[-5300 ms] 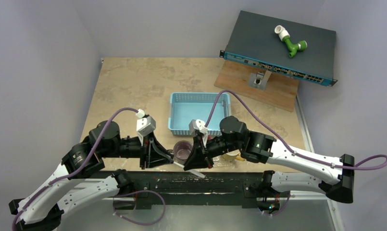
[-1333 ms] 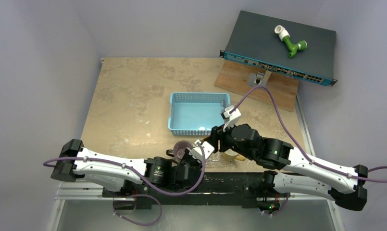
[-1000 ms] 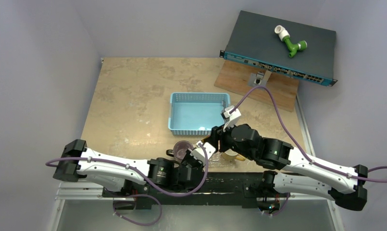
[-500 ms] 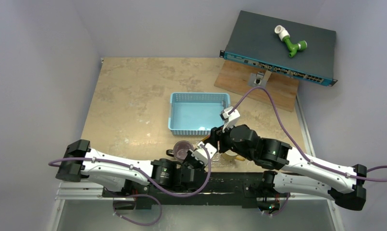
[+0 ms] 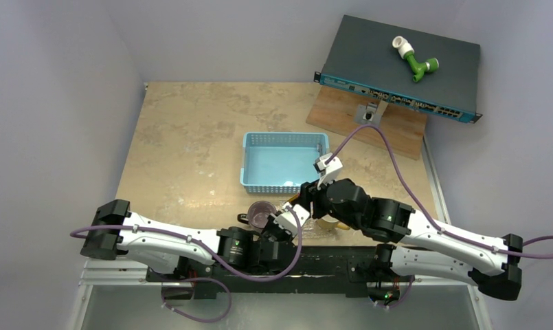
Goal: Prepare toiletry sets of a toothbrush and toothpaste on the tray
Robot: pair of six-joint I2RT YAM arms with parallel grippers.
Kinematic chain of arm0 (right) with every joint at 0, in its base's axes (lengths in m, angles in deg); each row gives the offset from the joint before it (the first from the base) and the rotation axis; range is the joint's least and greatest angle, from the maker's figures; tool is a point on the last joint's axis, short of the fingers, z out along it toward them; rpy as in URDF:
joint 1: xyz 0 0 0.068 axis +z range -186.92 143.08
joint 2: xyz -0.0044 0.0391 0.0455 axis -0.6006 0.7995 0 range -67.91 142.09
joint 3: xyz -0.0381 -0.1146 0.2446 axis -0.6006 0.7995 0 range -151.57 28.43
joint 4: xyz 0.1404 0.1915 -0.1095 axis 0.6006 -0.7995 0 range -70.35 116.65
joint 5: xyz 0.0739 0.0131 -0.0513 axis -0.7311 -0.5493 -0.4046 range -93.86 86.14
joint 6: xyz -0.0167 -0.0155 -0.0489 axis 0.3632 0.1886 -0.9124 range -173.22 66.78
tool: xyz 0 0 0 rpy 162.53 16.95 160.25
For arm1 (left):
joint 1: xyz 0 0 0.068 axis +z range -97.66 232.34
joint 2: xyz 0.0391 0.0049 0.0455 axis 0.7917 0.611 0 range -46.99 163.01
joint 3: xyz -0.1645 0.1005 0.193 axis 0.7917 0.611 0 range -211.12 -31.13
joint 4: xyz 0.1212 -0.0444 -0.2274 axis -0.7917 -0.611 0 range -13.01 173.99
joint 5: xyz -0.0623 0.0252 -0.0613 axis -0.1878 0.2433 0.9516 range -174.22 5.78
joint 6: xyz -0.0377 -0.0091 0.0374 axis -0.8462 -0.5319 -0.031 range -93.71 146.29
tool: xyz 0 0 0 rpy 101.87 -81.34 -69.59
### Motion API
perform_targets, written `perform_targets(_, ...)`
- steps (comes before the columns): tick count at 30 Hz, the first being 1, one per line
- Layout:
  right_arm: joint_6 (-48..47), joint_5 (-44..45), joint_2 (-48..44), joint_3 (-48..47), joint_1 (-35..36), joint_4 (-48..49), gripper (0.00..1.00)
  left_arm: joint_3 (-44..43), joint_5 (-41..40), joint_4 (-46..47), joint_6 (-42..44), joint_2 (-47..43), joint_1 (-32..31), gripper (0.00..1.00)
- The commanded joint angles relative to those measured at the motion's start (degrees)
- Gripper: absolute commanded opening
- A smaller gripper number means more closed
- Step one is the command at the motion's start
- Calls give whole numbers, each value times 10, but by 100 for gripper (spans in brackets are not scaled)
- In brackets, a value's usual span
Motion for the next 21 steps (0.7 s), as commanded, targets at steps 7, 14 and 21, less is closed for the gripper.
perform_targets(7,0,12,8,-15,1,1,61,-10,-11,-5,-3,-8,-5,28)
perform_targets(14,-11,61,44,-71,1,-32,62,-35,-2,-22,24,-43,-5,37)
perform_targets(21,-24,84,100,-121,-23,-57,63,-74,17,-58,54,-80,-4,50)
